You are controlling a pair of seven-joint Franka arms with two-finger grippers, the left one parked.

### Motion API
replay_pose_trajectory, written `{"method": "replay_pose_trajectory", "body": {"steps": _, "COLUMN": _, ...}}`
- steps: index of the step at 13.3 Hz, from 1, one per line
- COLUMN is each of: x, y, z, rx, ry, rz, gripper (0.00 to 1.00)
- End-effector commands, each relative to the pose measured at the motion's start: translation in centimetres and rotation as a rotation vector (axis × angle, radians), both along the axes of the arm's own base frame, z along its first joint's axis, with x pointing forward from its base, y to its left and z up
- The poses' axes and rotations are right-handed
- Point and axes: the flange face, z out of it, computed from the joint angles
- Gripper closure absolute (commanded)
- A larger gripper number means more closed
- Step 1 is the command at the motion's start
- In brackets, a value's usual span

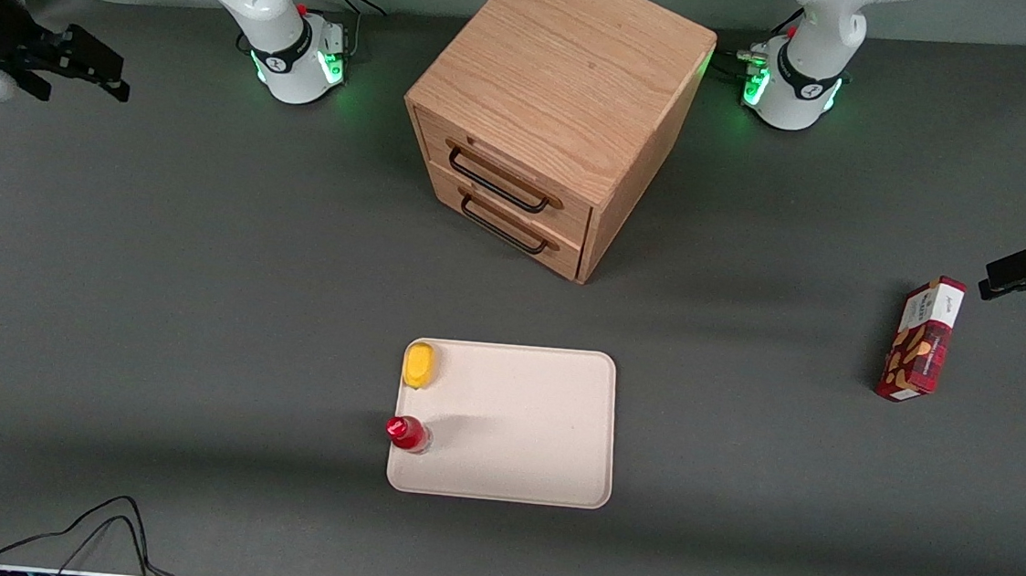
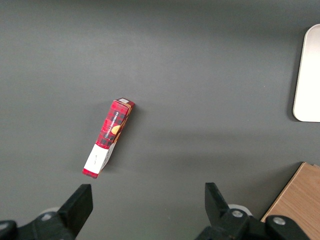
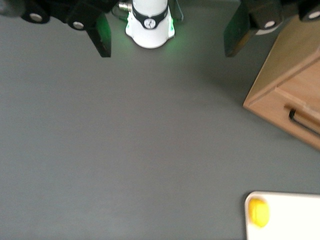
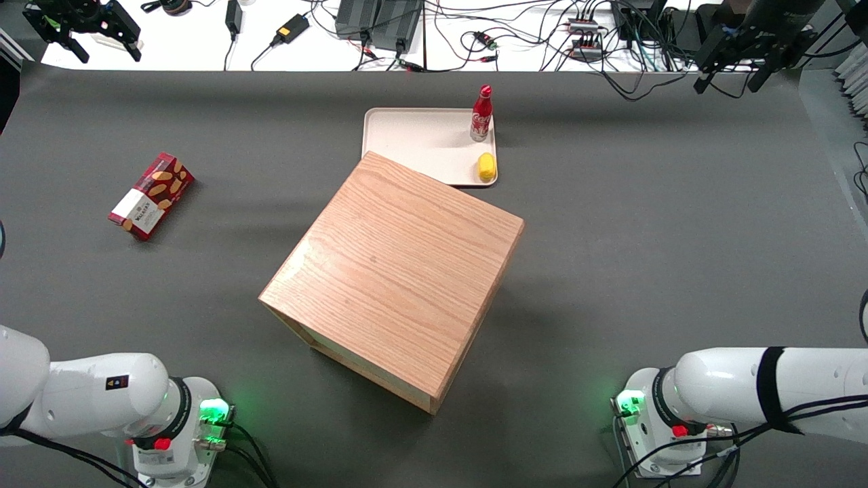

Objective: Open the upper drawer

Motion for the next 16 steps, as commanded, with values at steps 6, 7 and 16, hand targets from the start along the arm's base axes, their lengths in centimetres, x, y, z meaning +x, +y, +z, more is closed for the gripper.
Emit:
{"method": "replay_pose_trajectory", "body": {"steps": 6, "x": 5.8, "y": 15.2, "z": -2.6, "rx": 0.339, "ry": 0.089, "rz": 0.654, "gripper": 0.0}}
{"method": "replay_pose_trajectory", "body": {"steps": 7, "x": 6.4, "y": 17.6, "z": -4.7, "rx": 0.411, "ry": 0.126, "rz": 0.709, "gripper": 0.0}}
{"method": "replay_pose_trajectory", "body": {"steps": 16, "x": 8.4, "y": 35.5, "z": -23.3, "rx": 0.567, "ry": 0.164, "rz": 0.77, "gripper": 0.0}}
